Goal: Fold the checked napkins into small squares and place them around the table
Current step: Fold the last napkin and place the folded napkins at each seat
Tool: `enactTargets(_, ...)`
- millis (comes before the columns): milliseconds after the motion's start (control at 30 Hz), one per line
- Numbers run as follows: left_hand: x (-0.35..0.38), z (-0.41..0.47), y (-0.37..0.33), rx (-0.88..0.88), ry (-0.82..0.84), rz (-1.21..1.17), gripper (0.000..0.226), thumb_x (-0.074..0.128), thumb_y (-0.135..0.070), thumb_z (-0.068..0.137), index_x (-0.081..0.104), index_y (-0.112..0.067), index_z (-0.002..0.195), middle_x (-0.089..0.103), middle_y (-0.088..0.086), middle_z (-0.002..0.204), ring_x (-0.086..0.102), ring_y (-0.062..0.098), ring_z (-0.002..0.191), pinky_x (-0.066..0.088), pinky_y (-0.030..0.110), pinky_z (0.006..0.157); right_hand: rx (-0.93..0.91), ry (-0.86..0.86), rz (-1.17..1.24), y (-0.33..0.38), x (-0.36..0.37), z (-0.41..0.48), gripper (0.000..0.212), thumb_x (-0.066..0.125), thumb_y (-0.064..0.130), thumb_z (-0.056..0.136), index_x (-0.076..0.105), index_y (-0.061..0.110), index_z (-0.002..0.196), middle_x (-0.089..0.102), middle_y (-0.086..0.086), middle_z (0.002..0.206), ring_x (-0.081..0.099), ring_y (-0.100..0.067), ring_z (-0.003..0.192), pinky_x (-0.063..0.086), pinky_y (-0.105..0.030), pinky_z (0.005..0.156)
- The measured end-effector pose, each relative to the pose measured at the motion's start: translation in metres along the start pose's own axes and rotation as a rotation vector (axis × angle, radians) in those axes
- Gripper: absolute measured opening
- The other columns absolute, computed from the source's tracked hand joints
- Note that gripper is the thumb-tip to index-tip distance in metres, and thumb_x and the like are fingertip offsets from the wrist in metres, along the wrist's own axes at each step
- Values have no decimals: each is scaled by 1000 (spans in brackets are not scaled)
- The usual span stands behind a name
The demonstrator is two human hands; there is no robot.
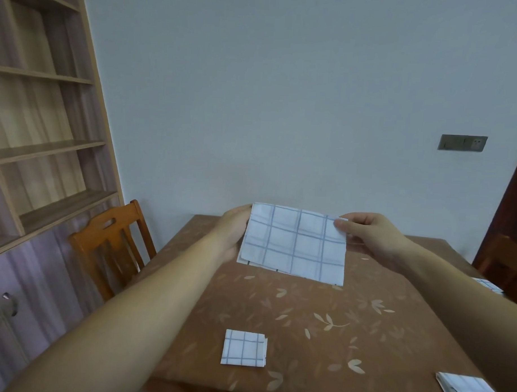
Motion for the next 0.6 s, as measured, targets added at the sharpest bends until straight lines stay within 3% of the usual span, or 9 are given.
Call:
enactTargets(133, -4, 6, 7, -117, 42, -74, 61, 35, -58, 97, 70, -9, 109, 72, 11, 101, 68, 29, 95, 53, 39, 78, -16, -9, -29, 4, -3, 1, 18, 57, 13, 97, 72, 3, 94, 70, -6, 81, 67, -14, 73, 59, -26, 74)
enactTargets(167, -5, 7, 6, -96, 56, -35, 60, 39, -58, 96, 71, -9, 107, 73, 9, 97, 68, 28, 93, 53, 38, 79, -17, -7, -33, 4, -2, 1, 19, 56, 14, 98, 72, 3, 94, 69, -8, 84, 67, -17, 77, 59, -27, 76)
enactTargets(233, -4, 6, 4, -14, 75, 77, 33, 57, -37, 95, 72, -8, 98, 73, 7, 89, 68, 24, 88, 54, 34, 78, -20, -13, -33, 5, -1, 2, 21, 55, 16, 99, 71, 4, 93, 69, -10, 87, 66, -20, 80, 57, -30, 77)
enactTargets(300, -3, 3, 4, 44, 80, 211, 12, 64, -16, 92, 72, -7, 93, 71, 4, 74, 67, 13, 67, 55, 22, 60, -21, -36, -29, 6, 1, 4, 23, 54, 20, 99, 70, 6, 91, 67, -10, 87, 64, -22, 81, 54, -31, 74)
enactTargets(333, -4, 2, 3, 62, 85, 305, 7, 64, -12, 91, 71, -8, 90, 69, 0, 66, 63, 9, 56, 51, 18, 52, -28, -51, -35, 6, 1, 5, 24, 55, 23, 99, 70, 7, 89, 66, -9, 84, 62, -22, 79, 51, -32, 71)
enactTargets(400, -5, 3, 6, 59, 149, 517, 6, 67, -11, 89, 72, -15, 87, 69, -2, 67, 62, 10, 59, 53, 21, 55, -63, -68, -95, 9, 3, 6, 27, 56, 28, 99, 69, 11, 82, 62, -5, 78, 58, -18, 72, 44, -30, 66)
enactTargets(467, 2, 0, 6, 26, 240, 672, 3, 71, -22, 87, 75, -22, 88, 72, -2, 81, 66, 13, 74, 55, 28, 68, -115, -48, -186, 14, 9, 5, 30, 56, 28, 99, 67, 14, 75, 60, 2, 71, 54, -10, 64, 41, -25, 63)
enactTargets(533, 16, -1, 4, 55, 283, 769, 16, 71, -41, 84, 76, -26, 89, 75, -7, 90, 69, 12, 84, 54, 30, 80, -152, 9, -255, 19, 22, 4, 31, 56, 28, 98, 67, 12, 75, 60, 4, 70, 54, -7, 63, 42, -23, 62)
enactTargets(600, 34, -1, 0, 122, 272, 779, 33, 68, -54, 79, 76, -23, 87, 73, -6, 84, 66, 11, 77, 50, 30, 76, -173, 79, -302, 25, 38, 3, 29, 58, 28, 97, 72, 12, 78, 66, 3, 74, 58, -6, 67, 45, -22, 65)
Point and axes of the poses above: each hand's wrist, its own z-axis towards the middle knuckle, its own x-axis out of the palm, y = z × x, the point moved 5 cm from there along z, towards the middle knuckle
